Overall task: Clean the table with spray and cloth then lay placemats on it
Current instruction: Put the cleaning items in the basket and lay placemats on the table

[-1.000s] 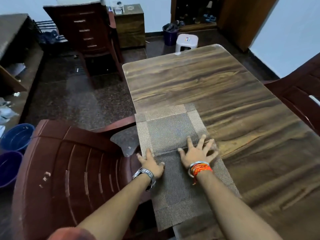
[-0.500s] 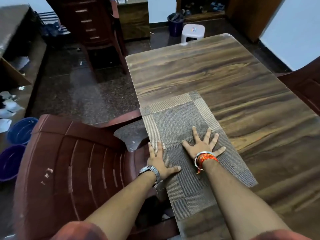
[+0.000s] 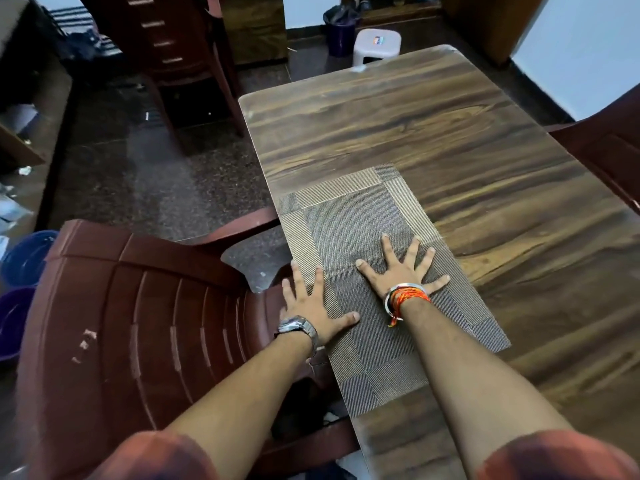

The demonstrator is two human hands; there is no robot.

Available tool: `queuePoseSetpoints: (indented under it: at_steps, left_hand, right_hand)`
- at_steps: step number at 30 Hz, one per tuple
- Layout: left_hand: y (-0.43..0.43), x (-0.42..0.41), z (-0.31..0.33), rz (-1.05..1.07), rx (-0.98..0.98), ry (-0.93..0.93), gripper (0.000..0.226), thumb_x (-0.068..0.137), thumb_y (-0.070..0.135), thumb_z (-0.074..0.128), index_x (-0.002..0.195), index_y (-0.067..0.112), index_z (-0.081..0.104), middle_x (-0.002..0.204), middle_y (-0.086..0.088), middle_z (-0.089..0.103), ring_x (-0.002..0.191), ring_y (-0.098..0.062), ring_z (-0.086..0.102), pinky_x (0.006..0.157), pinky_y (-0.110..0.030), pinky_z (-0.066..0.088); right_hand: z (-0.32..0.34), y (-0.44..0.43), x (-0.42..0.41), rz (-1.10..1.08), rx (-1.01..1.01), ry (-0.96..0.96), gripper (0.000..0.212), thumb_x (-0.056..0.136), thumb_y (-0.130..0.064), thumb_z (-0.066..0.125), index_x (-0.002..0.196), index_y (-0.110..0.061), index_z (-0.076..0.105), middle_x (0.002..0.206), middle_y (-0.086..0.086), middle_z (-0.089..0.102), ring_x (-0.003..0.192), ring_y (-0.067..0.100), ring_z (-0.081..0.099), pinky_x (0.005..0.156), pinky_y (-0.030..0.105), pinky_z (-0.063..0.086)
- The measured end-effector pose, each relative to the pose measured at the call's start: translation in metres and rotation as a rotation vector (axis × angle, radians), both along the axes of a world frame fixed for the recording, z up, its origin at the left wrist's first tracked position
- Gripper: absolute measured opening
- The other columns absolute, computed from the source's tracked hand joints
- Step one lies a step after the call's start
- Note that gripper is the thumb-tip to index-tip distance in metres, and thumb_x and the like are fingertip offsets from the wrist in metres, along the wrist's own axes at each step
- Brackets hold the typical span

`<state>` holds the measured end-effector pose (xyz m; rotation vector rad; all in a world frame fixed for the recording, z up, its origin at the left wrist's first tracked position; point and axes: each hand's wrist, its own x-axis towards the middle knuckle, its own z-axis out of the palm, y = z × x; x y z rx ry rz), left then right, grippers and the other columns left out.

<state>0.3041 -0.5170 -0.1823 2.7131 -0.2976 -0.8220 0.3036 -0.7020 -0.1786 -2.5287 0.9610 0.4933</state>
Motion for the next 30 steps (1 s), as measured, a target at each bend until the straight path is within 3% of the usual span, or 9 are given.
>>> queuePoseSetpoints:
  at_steps: [2, 4, 6, 9, 12, 14, 18, 26, 30]
  left_hand:
    - [-0.002, -0.009, -0.001, -0.198, 0.061, -0.197, 0.113, 0.065, 0.094, 0.031, 0.152, 0.039, -0.012, 0.158, 0.0, -0.031, 0.148, -0.031, -0.017, 0.119, -0.052, 0.004]
    - [-0.002, -0.016, -0.005, -0.295, 0.051, -0.225, 0.109, 0.067, 0.094, 0.023, 0.153, 0.037, -0.012, 0.16, 0.005, -0.026, 0.148, -0.025, -0.019, 0.12, -0.049, -0.001]
    - [-0.002, -0.017, -0.01, -0.287, 0.042, -0.18, 0.11, 0.067, 0.094, 0.024, 0.153, 0.037, -0.014, 0.16, 0.007, -0.025, 0.147, -0.025, -0.021, 0.12, -0.047, 0.0]
    - [-0.004, -0.014, -0.008, -0.289, 0.047, -0.175, 0.115, 0.066, 0.091, 0.036, 0.154, 0.033, -0.009, 0.162, 0.005, -0.02, 0.148, -0.026, -0.018, 0.12, -0.045, 0.0]
    - [-0.003, -0.012, -0.004, -0.282, 0.057, -0.171, 0.122, 0.063, 0.09, 0.045, 0.155, 0.028, -0.007, 0.163, 0.008, -0.015, 0.149, -0.023, -0.013, 0.12, -0.046, 0.002]
    - [-0.003, -0.013, -0.002, -0.272, 0.074, -0.176, 0.126, 0.06, 0.093, 0.042, 0.155, 0.028, -0.008, 0.163, 0.01, -0.014, 0.15, -0.021, -0.011, 0.121, -0.047, 0.003]
    - [-0.004, -0.012, -0.001, -0.258, 0.101, -0.163, 0.128, 0.055, 0.099, 0.031, 0.154, 0.03, -0.012, 0.162, 0.01, -0.015, 0.15, -0.022, -0.011, 0.12, -0.05, 0.002]
    - [-0.004, -0.012, 0.001, -0.258, 0.112, -0.118, 0.129, 0.056, 0.098, 0.036, 0.153, 0.03, -0.016, 0.161, 0.01, -0.02, 0.149, -0.024, -0.015, 0.12, -0.053, 0.002]
    - [-0.006, -0.011, 0.002, -0.286, 0.169, -0.155, 0.128, 0.056, 0.1, 0.029, 0.154, 0.03, -0.014, 0.162, 0.009, -0.016, 0.15, -0.025, -0.01, 0.121, -0.05, 0.002]
  right_hand:
    - [-0.001, -0.001, -0.001, 0.014, -0.001, -0.016, 0.09, 0.061, -0.097, 0.026, 0.139, -0.063, -0.001, 0.156, -0.003, -0.028, 0.141, 0.03, -0.029, 0.099, 0.075, -0.013]
    - [-0.004, -0.002, -0.003, 0.024, -0.003, -0.049, 0.092, 0.062, -0.096, 0.025, 0.141, -0.059, -0.003, 0.157, -0.001, -0.027, 0.141, 0.031, -0.029, 0.099, 0.074, -0.014]
    - [-0.007, 0.002, -0.01, 0.05, -0.082, -0.146, 0.09, 0.07, -0.091, 0.026, 0.146, -0.051, -0.003, 0.159, 0.0, -0.021, 0.142, 0.031, -0.025, 0.1, 0.071, -0.015]
    - [-0.016, 0.027, -0.028, 0.401, -0.231, -0.274, 0.07, 0.088, -0.066, 0.02, 0.151, -0.037, 0.007, 0.161, -0.004, -0.002, 0.147, 0.024, -0.01, 0.106, 0.062, -0.016]
    - [-0.018, 0.038, -0.037, 0.649, -0.153, -0.231, 0.067, 0.087, -0.056, 0.001, 0.151, -0.037, 0.011, 0.159, -0.017, 0.006, 0.147, 0.01, 0.0, 0.114, 0.052, -0.006]
    - [-0.017, 0.024, -0.036, 0.678, -0.148, -0.243, 0.062, 0.09, -0.059, 0.008, 0.15, -0.041, 0.007, 0.158, -0.022, 0.004, 0.146, 0.006, 0.003, 0.116, 0.049, -0.003]
    - [-0.02, -0.03, -0.034, 0.551, -0.202, -0.228, 0.062, 0.093, -0.063, 0.016, 0.15, -0.042, 0.002, 0.158, -0.021, 0.002, 0.146, 0.005, 0.001, 0.117, 0.049, -0.001]
    - [-0.018, -0.081, -0.03, 0.236, -0.264, -0.201, 0.093, 0.08, -0.082, 0.013, 0.153, -0.025, 0.007, 0.161, -0.01, 0.005, 0.147, 0.009, -0.001, 0.117, 0.049, -0.006]
    - [-0.014, -0.075, -0.032, 0.195, -0.349, -0.139, 0.096, 0.077, -0.086, 0.006, 0.153, -0.027, 0.004, 0.161, -0.01, 0.002, 0.147, 0.025, -0.008, 0.114, 0.056, -0.011]
